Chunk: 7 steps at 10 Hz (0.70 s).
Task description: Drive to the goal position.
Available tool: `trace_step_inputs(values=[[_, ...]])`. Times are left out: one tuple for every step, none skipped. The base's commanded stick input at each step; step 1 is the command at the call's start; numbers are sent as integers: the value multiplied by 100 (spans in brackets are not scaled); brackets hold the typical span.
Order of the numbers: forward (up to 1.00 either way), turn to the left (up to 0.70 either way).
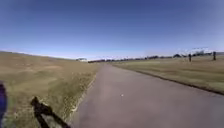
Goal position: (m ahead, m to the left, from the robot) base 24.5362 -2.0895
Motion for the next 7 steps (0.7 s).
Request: trace_step_inputs(values=[[70, 0], [70, 0], [70, 0], [70, 0], [70, 0], [70, 0], [70, 0]])
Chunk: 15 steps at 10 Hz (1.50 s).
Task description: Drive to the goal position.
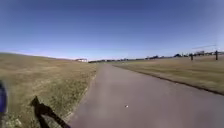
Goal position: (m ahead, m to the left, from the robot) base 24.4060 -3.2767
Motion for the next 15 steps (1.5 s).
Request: trace_step_inputs(values=[[70, 0], [70, 0], [70, 0], [70, 0], [70, 0], [70, 0], [70, 0], [70, 0], [70, 0], [70, 0], [70, 0], [70, 0], [70, 0], [70, 0], [70, 0]])
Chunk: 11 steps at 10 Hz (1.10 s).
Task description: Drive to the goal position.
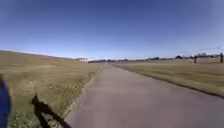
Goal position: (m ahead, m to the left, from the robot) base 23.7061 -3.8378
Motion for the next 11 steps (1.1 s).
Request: trace_step_inputs(values=[[70, 0], [70, 0], [70, 0], [70, 0], [70, 0], [70, 0], [70, 0], [70, 0], [70, 0], [70, 0], [70, 0]])
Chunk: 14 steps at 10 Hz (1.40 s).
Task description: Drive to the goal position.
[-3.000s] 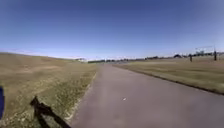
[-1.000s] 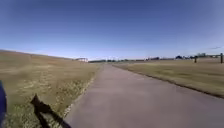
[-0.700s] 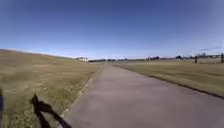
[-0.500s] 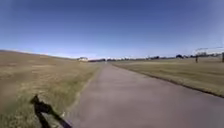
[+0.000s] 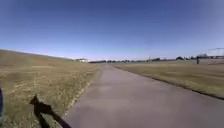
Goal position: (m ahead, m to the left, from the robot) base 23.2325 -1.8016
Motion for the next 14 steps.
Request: trace_step_inputs(values=[[70, 0], [70, 0], [70, 0], [70, 0], [70, 0], [70, 0], [70, 0], [70, 0], [70, 0], [70, 0], [70, 0], [70, 0], [70, 0], [70, 0]])
